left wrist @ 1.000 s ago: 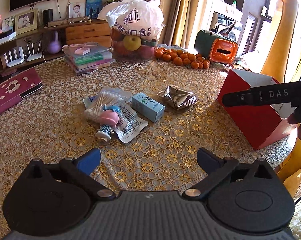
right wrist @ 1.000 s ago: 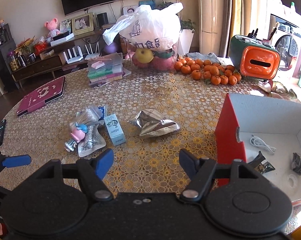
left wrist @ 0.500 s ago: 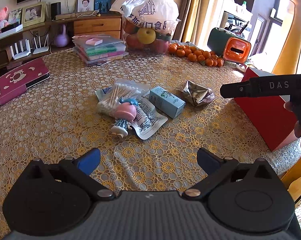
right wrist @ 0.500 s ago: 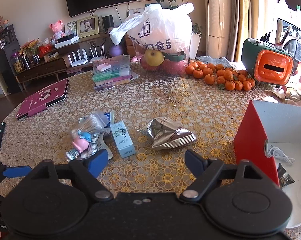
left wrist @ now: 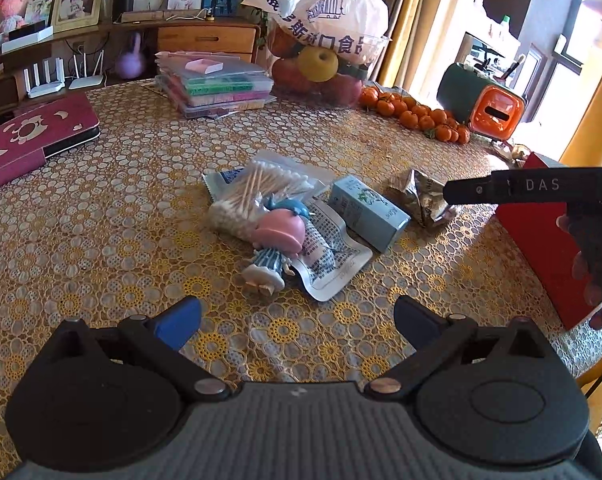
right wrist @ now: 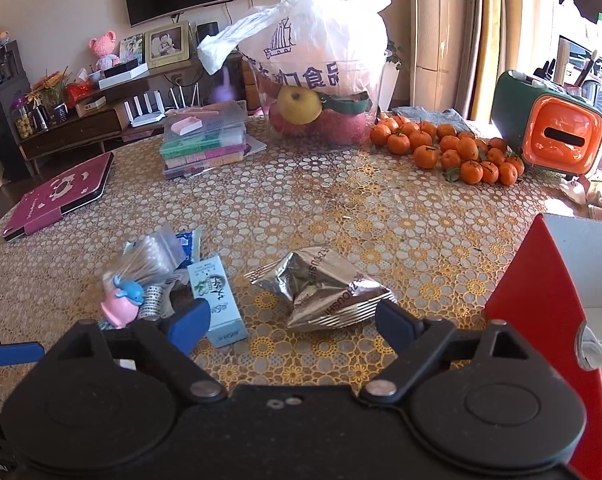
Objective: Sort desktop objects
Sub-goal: 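Move the left gripper to the pink figurine while the right gripper approaches the silver foil packet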
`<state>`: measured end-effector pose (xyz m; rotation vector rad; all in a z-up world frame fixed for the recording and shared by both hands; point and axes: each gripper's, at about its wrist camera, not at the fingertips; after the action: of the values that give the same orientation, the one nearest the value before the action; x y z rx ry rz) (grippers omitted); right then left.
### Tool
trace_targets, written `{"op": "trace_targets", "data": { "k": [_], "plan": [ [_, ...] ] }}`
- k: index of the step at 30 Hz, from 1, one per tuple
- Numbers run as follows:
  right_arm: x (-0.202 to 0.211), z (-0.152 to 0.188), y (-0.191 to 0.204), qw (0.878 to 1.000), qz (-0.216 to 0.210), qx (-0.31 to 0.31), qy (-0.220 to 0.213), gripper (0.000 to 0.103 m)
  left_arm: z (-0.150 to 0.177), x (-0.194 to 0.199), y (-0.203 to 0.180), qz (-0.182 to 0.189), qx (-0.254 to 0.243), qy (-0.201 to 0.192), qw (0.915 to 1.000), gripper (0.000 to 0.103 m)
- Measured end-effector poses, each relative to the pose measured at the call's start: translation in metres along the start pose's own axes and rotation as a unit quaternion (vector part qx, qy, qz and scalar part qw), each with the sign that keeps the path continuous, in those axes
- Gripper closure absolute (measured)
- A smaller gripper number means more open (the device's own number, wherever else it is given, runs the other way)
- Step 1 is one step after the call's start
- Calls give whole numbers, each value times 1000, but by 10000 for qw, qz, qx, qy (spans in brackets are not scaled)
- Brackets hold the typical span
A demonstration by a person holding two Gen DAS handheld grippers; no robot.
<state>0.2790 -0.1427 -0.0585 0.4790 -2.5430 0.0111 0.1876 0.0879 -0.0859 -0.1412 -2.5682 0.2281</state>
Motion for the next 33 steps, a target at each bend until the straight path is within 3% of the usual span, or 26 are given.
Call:
{"op": "trace_targets", "data": {
  "k": [20,25,33],
  "plan": [
    [-63,-3,-19,9993,170,9,344,13,-10,-37,28,-3,205,60,9998,1],
    [-71,-3,-16,9992,148,173,342,12,-10,-43,29,24,186,44,9998,8],
    [-75,-6,-14,9990,92,334,291,12,-8,-46,25,109,164,-60,9998,31]
  ]
}}
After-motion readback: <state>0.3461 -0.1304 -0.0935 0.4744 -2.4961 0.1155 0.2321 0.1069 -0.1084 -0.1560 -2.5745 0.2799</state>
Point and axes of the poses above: each gripper's, at about its wrist camera, not at the fingertips, and x roughly against the way its jaws point, y to its left, z to its underside, and after that the axes turned 13 degrees about -y, right-handed
